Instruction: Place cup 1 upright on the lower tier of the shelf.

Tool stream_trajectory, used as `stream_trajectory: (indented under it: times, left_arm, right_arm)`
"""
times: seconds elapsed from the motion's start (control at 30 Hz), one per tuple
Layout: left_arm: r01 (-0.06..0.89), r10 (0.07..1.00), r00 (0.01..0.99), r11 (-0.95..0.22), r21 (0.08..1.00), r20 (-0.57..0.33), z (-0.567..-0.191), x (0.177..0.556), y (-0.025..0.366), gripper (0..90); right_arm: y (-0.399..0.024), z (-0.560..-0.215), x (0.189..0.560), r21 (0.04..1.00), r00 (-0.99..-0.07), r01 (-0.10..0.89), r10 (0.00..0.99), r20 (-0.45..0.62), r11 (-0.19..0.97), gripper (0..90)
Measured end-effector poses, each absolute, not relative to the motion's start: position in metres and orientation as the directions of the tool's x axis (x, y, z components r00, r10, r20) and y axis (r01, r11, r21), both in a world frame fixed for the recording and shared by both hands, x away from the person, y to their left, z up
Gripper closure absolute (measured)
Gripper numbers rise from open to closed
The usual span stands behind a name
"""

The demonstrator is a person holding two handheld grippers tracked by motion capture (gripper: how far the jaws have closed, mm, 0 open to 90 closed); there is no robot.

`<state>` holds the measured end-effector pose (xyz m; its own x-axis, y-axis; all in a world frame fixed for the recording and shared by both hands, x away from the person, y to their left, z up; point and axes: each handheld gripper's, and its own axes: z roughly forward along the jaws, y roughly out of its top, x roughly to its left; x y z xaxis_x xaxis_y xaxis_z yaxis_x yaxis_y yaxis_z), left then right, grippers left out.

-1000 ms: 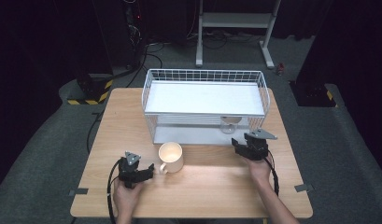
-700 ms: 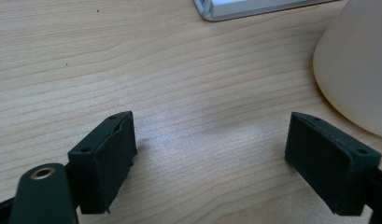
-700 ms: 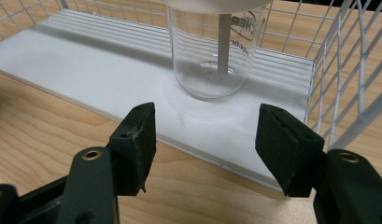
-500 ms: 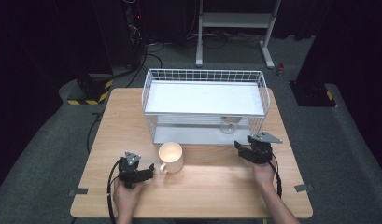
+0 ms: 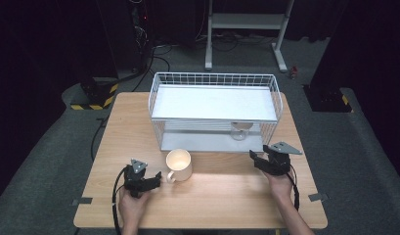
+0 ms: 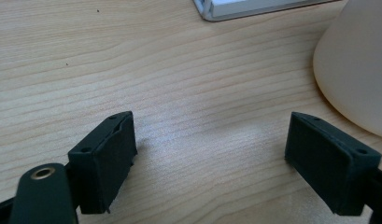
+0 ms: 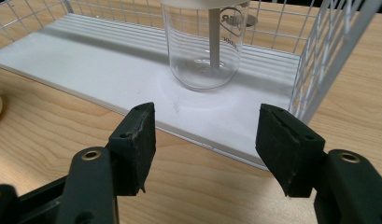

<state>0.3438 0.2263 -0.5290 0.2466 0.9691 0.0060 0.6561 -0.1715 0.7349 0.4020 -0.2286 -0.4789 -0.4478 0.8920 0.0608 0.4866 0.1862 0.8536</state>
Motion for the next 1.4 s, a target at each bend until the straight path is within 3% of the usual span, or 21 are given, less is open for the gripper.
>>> stream_trajectory:
  times: [1.4]
  left_arm:
    - [0.656, 0.969, 0.247, -0.172, 0.735, 0.006, -0.529, 0.344, 0.226, 16.6]
  right_arm:
    - [-0.254, -0.479, 0.370, 0.868, -0.423, 0.481, 0.900, 0.108, 0.122, 37.7]
